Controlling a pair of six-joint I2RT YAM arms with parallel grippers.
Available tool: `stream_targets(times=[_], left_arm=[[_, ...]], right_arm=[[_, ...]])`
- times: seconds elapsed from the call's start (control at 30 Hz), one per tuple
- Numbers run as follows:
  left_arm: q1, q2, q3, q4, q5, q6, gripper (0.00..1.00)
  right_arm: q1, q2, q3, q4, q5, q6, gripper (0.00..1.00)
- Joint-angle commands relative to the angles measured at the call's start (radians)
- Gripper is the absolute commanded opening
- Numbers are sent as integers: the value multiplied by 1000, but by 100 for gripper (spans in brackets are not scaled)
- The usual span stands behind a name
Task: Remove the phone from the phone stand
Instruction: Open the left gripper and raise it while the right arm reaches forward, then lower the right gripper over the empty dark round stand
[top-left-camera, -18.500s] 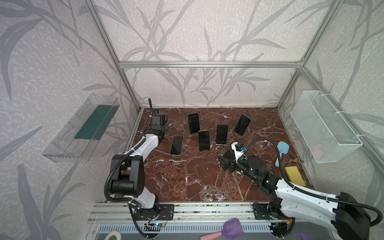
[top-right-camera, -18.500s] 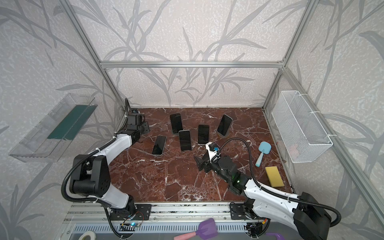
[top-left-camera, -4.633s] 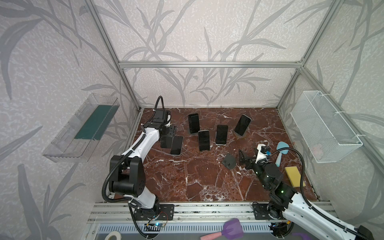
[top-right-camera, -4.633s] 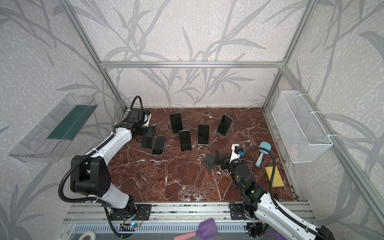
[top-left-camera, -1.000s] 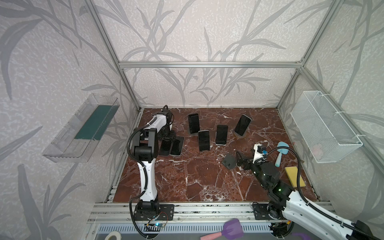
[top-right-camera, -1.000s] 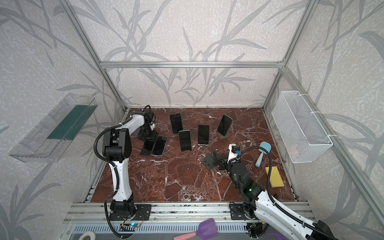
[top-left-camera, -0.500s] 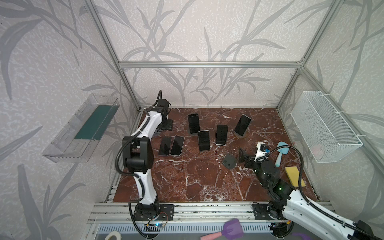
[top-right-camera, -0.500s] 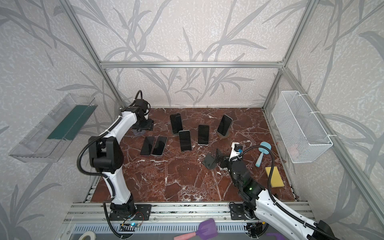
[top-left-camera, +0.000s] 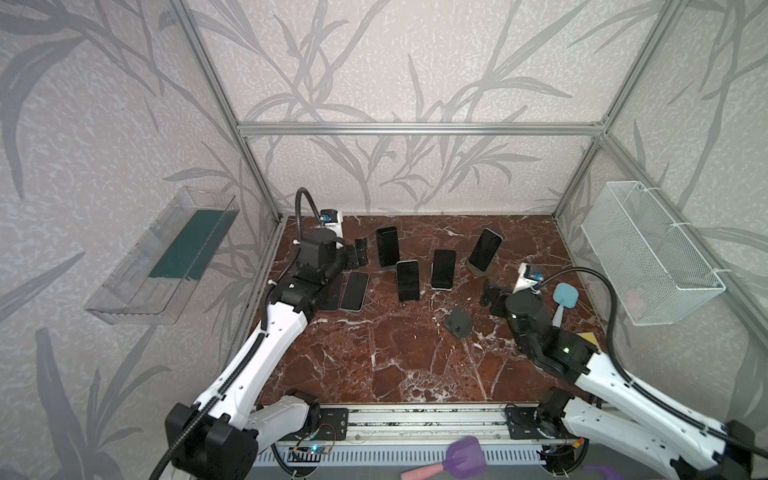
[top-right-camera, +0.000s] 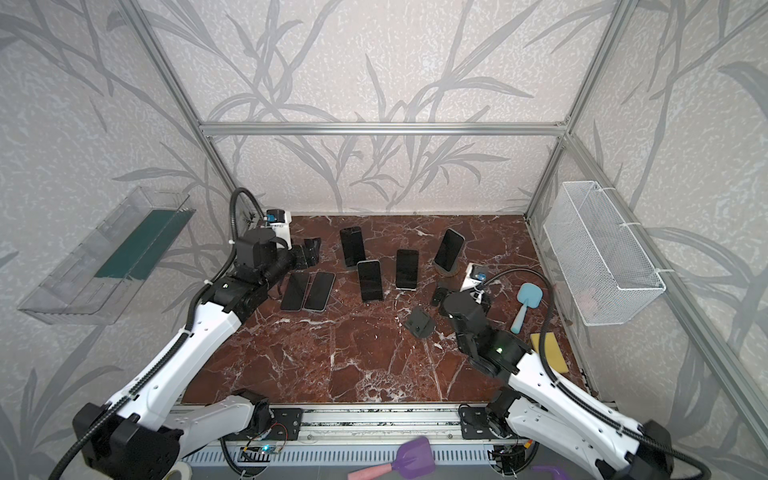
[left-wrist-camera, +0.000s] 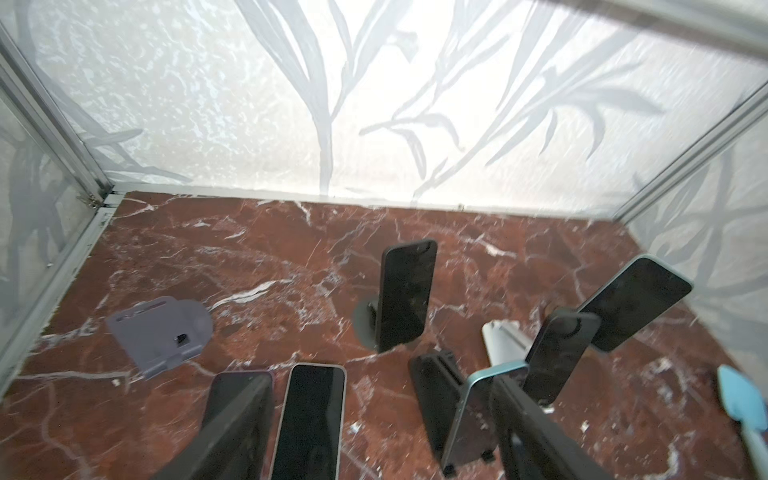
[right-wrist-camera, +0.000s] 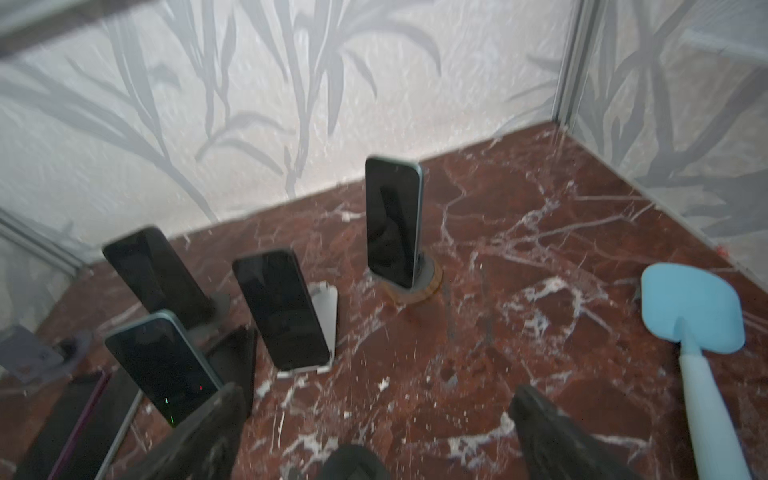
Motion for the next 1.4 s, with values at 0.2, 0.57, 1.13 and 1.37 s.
stream_targets(times=[0.2,0.57,1.13,1.37], left_arm=[[-33,-92,-53,174,21,-160,83],[-32,-102,-36,160,62,-166,79],[-31,-89,-34,162,96,-178,78],[-31,-83,-34,166,108,-185,78]], right_arm=[[87,361,130,-204,14,313,99],[103,562,215,-233,92,430,99],[102,506,101,-266,-2,413,99],[94,335,-38,-241,-46,314,99]])
